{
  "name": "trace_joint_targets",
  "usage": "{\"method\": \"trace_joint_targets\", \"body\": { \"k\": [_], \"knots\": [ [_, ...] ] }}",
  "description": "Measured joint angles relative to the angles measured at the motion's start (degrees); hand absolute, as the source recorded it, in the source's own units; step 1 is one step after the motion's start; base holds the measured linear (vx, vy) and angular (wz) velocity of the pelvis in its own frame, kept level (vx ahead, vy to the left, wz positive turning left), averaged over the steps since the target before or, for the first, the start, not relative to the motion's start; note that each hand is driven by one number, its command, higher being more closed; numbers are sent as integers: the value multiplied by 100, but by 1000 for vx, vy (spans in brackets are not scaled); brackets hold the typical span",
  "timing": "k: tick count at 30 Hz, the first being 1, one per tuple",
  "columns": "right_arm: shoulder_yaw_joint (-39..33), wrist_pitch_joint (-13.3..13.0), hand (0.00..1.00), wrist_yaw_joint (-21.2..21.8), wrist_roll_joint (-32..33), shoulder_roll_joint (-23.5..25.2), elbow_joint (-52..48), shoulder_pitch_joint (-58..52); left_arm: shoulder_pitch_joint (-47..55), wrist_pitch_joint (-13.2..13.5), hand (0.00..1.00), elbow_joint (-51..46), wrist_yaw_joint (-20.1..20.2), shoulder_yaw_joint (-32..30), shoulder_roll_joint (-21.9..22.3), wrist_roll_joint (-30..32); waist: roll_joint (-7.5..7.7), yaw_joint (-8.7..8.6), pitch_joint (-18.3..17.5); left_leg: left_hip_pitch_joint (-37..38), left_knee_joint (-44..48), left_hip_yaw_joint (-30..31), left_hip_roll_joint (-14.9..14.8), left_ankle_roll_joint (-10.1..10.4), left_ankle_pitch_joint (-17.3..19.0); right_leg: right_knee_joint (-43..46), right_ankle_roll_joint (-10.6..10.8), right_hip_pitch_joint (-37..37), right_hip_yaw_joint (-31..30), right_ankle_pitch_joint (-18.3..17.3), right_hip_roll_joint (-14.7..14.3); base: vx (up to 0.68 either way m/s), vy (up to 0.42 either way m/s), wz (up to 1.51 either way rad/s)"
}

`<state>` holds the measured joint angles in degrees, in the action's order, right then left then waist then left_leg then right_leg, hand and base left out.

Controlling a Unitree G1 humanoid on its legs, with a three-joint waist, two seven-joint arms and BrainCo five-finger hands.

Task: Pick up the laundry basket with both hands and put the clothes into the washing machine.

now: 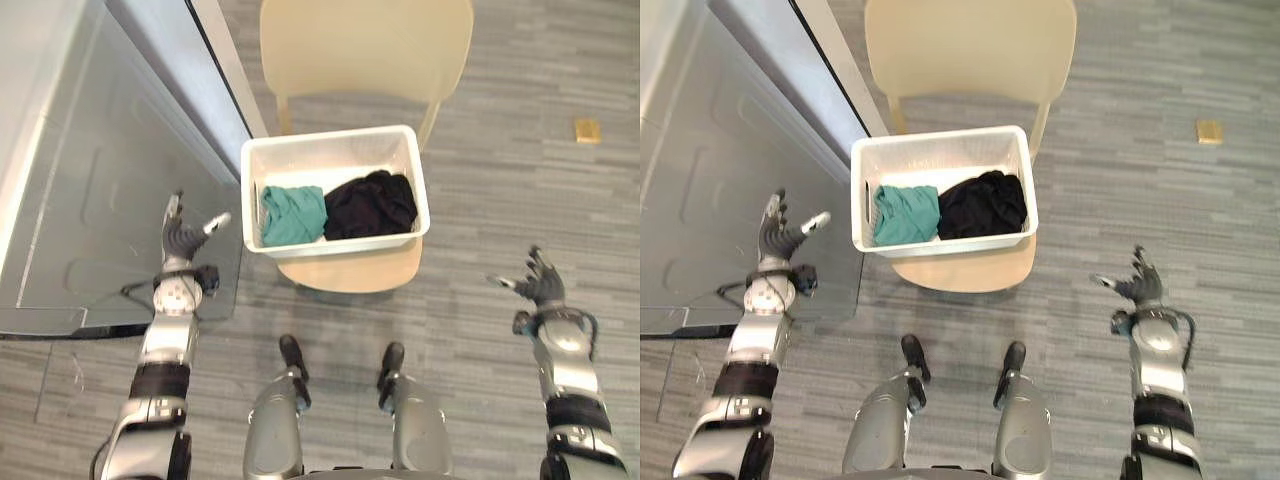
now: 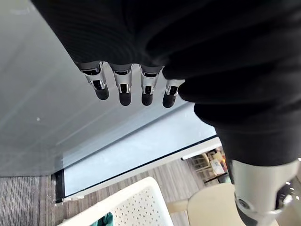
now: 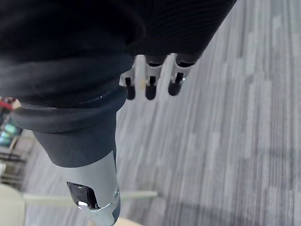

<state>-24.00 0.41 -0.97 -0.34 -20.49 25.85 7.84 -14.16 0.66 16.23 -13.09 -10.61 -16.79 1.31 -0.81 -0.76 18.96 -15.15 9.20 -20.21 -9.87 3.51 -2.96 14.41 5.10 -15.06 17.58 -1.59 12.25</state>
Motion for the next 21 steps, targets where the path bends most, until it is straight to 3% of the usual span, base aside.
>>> {"method": "trace_joint_targets", "body": {
  "k": [5,11,13,17,21],
  "knots": [
    [-598,-14,0,3,38,704,-3,-996,1136,101,0,-298,116,-243,546,168,-20,-8,-554,408,-285,83,90,1,1,-339,55,477,110,3,-20,63,17,6],
    [-713,5,0,113,202,1614,273,-2016,2310,121,0,-27,750,13,1184,166,-76,-4,-899,1035,-544,105,164,2,6,-656,132,1201,233,41,-21,49,8,5],
    [-710,8,0,130,202,1804,492,-2196,2439,125,0,559,923,42,1406,167,-118,9,-1066,1202,-620,101,193,2,8,-691,167,1359,265,17,-7,18,20,4],
    [-727,6,0,137,201,2017,1890,-2172,2526,61,0,2733,1087,-65,1752,298,-211,8,-1479,1571,-832,-39,189,67,63,-874,195,1593,214,-42,-24,13,9,-14],
    [-1196,37,0,140,265,2016,3086,-2056,2312,-57,0,3865,1049,-389,1798,399,-318,8,-1619,1819,-983,-71,187,79,56,-1077,215,1825,109,34,-137,25,-15,-11]
  ]
}}
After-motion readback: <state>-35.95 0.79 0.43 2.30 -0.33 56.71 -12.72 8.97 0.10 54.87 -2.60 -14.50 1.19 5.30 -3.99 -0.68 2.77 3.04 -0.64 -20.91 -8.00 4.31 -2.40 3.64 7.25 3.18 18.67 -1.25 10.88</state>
